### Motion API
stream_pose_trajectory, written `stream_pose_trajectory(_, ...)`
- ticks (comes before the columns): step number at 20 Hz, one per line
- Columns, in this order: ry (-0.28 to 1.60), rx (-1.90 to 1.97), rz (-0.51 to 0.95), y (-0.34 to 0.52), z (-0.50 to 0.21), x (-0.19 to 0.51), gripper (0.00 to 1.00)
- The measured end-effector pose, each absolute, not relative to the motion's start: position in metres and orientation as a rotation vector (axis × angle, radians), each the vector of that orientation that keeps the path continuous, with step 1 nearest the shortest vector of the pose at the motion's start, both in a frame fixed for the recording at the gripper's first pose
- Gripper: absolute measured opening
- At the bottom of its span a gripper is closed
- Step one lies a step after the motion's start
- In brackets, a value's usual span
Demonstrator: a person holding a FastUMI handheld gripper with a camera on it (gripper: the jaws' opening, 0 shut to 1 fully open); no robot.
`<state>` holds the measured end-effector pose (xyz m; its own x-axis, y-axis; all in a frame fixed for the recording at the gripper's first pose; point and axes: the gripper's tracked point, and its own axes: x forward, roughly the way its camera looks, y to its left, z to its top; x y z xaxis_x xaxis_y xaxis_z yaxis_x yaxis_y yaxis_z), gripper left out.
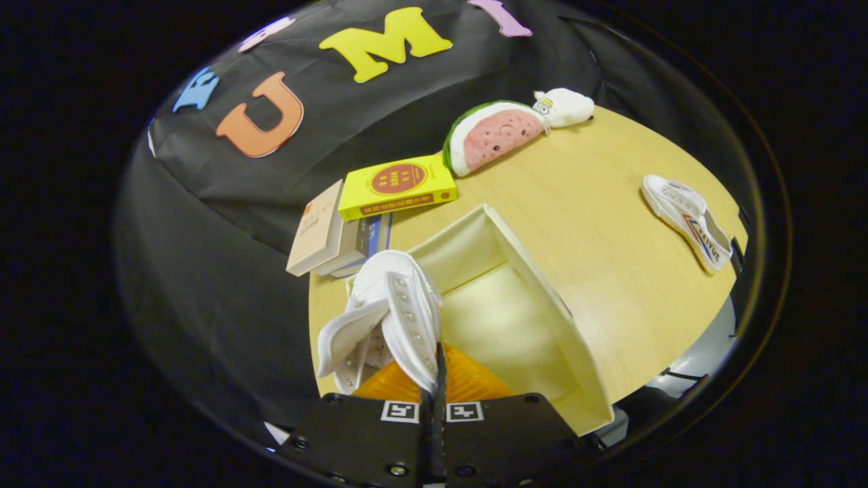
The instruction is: Open the storage box then place both shoes into the box .Put the left shoe in first, then the right shoe, with the right side of both shoes facing outward in a uniform manner.
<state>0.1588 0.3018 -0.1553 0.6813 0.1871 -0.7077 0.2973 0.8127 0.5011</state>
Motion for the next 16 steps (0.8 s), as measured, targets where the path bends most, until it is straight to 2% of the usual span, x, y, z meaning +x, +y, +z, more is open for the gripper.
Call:
stream_pose_trajectory(10, 0.761, 0.638, -0.101, 0.313, -0.166, 0.165, 0.0)
stream_pose_trajectory(16, 0.794, 0.633, -0.1, 0.318, -0.182, 0.158, 0.0)
